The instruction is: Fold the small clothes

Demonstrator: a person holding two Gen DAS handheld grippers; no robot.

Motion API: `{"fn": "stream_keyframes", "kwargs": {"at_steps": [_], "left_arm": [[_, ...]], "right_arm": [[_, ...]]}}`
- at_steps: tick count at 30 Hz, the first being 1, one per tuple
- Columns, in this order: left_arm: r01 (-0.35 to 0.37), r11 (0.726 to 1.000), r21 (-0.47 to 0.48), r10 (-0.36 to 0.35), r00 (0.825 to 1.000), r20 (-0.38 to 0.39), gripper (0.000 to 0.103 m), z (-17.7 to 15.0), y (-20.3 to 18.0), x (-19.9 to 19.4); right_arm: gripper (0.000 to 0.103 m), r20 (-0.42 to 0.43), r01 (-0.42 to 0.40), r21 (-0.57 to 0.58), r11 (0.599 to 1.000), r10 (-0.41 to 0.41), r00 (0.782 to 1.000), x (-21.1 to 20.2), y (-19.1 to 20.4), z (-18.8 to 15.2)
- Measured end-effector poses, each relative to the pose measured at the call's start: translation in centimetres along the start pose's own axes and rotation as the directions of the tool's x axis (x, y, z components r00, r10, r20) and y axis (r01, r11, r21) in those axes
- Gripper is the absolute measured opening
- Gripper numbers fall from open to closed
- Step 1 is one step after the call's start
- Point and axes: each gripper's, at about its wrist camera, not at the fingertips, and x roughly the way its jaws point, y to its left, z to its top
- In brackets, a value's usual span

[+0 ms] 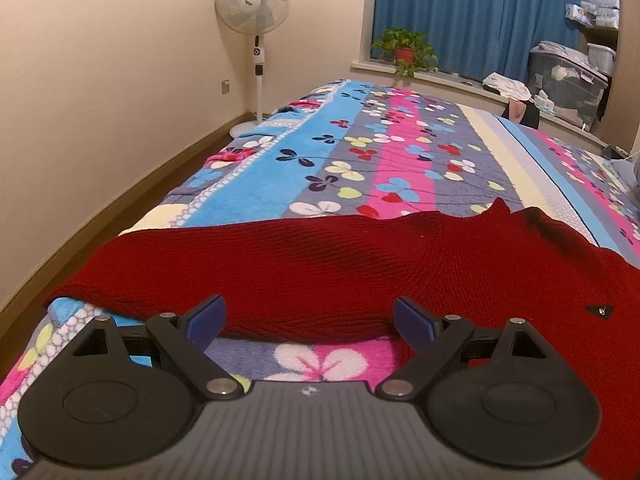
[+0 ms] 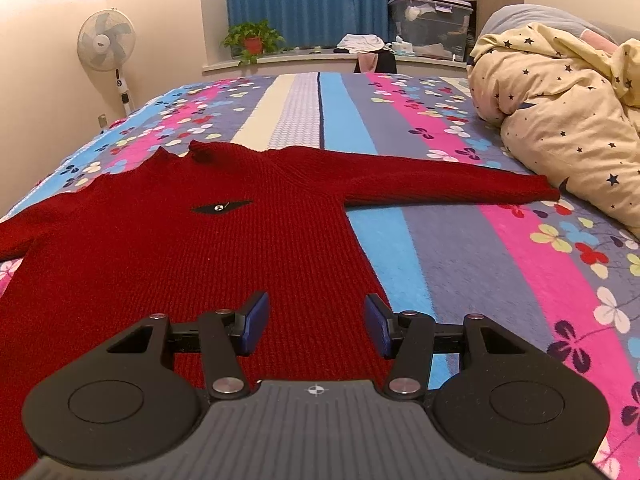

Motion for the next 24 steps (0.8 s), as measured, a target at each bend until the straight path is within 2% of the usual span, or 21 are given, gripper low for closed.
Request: {"fn": "stream_keyframes", "kwargs": {"at_steps": [10, 12, 15, 17, 19, 21, 22, 23, 24], "left_arm": [[-0.010, 1.000, 0.004, 0.010, 1.000, 0.001, 0.094, 0.0, 0.2, -0.2], [0.000, 1.000, -0.005, 0.000, 1.000, -0.001, 0.089, 0.0, 0.4, -0.2], [0.021, 1.000, -0.005, -0.021, 1.000, -0.007, 0.065, -0.1, 0.7, -0.2], [0.049, 0.999, -0.014, -0.049, 0.999, -0.021, 0.026, -0.1, 1.0, 0.0], [0.061, 0.998, -0.025, -0.062, 0.998, -0.029, 0.014, -0.1, 1.3, 0.2], [0.064, 0.997, -0.045, -0.066, 0.997, -0.032, 0.013, 0.1, 1.8, 0.3], [0.063, 0.996, -0.063, -0.066, 0.997, -0.035, 0.013, 0.2, 2.1, 0.5], [0.063, 0.994, -0.085, -0.067, 0.997, -0.040, 0.013, 0.3, 2.5, 0.7], [0.064, 0.991, -0.118, -0.070, 0.996, -0.049, 0.013, 0.4, 3.1, 1.0]], "right_arm": [[0.054, -0.005, 0.009, -0.009, 1.000, -0.009, 1.000, -0.2, 0.0, -0.2], [0.054, -0.004, 0.010, -0.010, 1.000, -0.010, 1.000, -0.2, 0.0, -0.2], [0.054, -0.003, 0.009, -0.012, 1.000, -0.009, 1.000, -0.3, 0.1, -0.2], [0.054, -0.003, 0.009, -0.014, 1.000, -0.009, 1.000, -0.3, 0.1, -0.2], [0.053, -0.004, 0.004, -0.017, 1.000, -0.004, 1.000, -0.2, 0.1, -0.2], [0.039, -0.007, -0.008, -0.020, 1.000, 0.008, 1.000, -0.2, 0.3, -0.2], [0.027, -0.013, -0.015, -0.024, 1.000, 0.015, 1.000, -0.1, 0.3, -0.2], [0.022, -0.021, -0.025, -0.030, 0.999, 0.024, 0.999, 0.1, 0.3, -0.2], [0.022, -0.028, -0.031, -0.037, 0.999, 0.030, 0.999, 0.2, 0.4, -0.2]]}}
